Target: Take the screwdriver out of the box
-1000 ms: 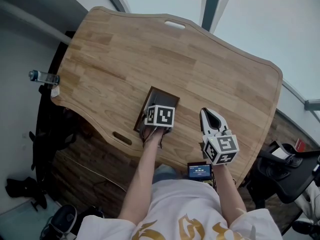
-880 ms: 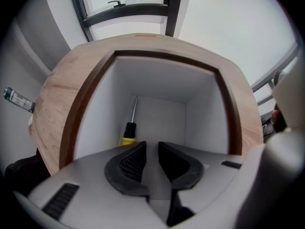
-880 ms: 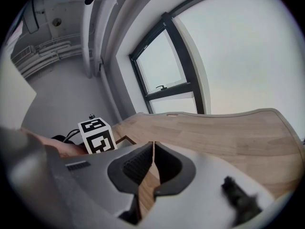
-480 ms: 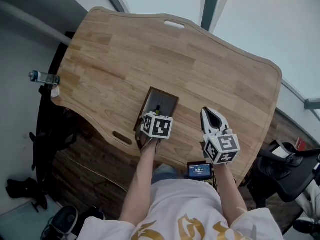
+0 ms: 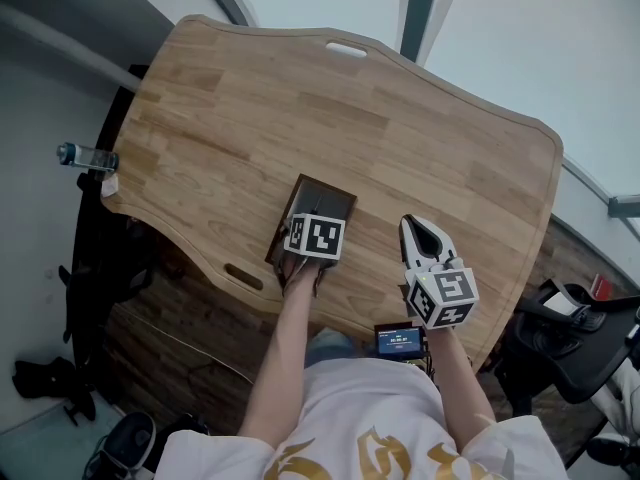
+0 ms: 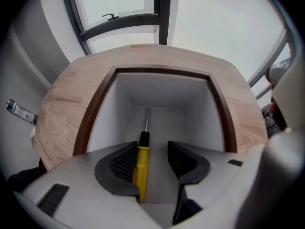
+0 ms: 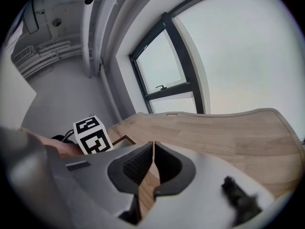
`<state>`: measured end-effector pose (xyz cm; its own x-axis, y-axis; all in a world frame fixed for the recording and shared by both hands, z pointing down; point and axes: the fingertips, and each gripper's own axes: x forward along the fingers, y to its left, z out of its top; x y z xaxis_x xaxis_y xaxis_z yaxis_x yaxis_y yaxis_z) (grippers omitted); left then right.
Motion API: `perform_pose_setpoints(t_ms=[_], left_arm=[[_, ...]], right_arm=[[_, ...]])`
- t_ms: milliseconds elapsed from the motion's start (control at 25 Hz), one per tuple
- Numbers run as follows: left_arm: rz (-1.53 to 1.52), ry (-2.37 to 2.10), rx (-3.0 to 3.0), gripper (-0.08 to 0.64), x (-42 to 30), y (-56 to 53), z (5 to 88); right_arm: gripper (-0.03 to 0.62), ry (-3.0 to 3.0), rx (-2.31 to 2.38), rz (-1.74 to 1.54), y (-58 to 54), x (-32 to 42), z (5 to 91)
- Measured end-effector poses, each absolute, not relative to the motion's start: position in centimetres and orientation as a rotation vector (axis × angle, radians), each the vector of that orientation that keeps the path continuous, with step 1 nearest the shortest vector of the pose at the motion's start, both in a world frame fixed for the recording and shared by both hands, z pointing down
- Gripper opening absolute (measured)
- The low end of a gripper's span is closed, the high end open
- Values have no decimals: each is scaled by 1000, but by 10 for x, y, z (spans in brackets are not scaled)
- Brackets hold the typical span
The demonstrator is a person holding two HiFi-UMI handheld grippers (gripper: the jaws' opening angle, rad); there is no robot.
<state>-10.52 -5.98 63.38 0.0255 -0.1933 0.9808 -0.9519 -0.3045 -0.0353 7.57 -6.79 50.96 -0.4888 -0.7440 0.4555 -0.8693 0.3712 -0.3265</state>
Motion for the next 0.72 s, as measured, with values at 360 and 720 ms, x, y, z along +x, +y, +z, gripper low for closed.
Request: perform_pose_setpoints(t_ms=[360, 720], left_arm=[[1323, -1104, 1577, 166, -100, -58, 644], [1329, -1062, 1616, 143, -99, -59, 643]], right_arm=[[34, -2397, 1449, 795, -70, 79, 511], [34, -2394, 1454, 792, -70, 79, 510]])
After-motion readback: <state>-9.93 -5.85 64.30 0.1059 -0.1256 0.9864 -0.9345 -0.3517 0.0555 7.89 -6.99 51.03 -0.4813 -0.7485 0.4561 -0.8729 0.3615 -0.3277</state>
